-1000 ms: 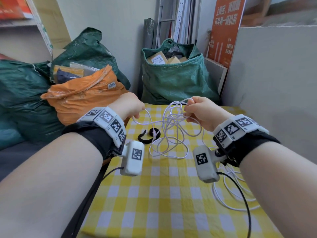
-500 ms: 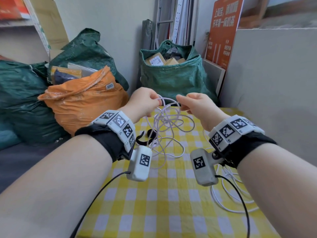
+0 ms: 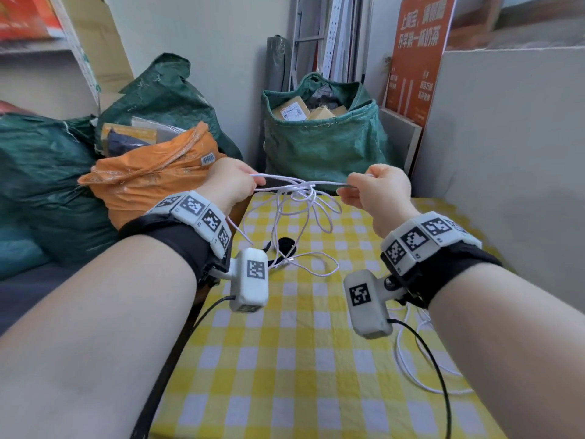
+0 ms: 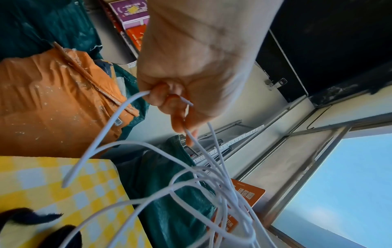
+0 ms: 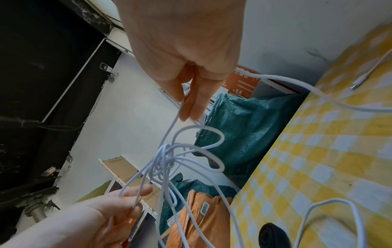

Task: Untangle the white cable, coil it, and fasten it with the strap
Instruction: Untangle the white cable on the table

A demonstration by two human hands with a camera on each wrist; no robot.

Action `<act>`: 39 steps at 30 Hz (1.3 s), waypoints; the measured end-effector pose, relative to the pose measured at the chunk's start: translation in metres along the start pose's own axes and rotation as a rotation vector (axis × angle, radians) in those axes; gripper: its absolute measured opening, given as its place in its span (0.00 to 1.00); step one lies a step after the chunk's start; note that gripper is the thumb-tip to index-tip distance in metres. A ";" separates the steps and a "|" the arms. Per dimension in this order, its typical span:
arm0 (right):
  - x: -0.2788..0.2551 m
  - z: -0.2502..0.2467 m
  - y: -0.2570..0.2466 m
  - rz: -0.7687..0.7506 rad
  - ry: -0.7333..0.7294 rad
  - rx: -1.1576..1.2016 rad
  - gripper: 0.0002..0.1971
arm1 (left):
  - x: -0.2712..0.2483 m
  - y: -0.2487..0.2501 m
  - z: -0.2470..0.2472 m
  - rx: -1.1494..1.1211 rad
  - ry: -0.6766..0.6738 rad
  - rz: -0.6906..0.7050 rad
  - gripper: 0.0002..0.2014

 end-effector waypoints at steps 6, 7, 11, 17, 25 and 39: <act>-0.009 0.010 -0.006 -0.030 -0.176 0.063 0.17 | -0.018 0.015 0.002 -0.034 -0.332 0.110 0.12; -0.012 0.012 -0.007 -0.036 -0.200 0.059 0.17 | -0.022 0.020 0.004 -0.036 -0.364 0.102 0.11; -0.021 0.018 -0.012 -0.041 -0.274 0.064 0.18 | -0.028 0.038 0.017 0.100 -0.256 0.272 0.09; -0.024 0.015 -0.018 -0.074 -0.312 0.078 0.18 | -0.041 0.048 0.028 -0.106 -0.360 0.332 0.12; -0.028 0.011 -0.021 -0.080 -0.373 0.095 0.16 | -0.045 0.047 0.041 -0.019 -0.413 0.353 0.08; -0.008 -0.006 -0.017 -0.121 -0.130 0.176 0.19 | -0.045 0.043 0.041 0.119 -0.489 0.243 0.08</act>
Point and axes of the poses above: each hand's wrist, its own x-axis towards the middle knuckle, its own z-axis out of the palm, y = z × x, the point moved 2 cm from there along x, towards the middle knuckle, and after that the axes turned 1 degree about -x, right-handed, at the moved point
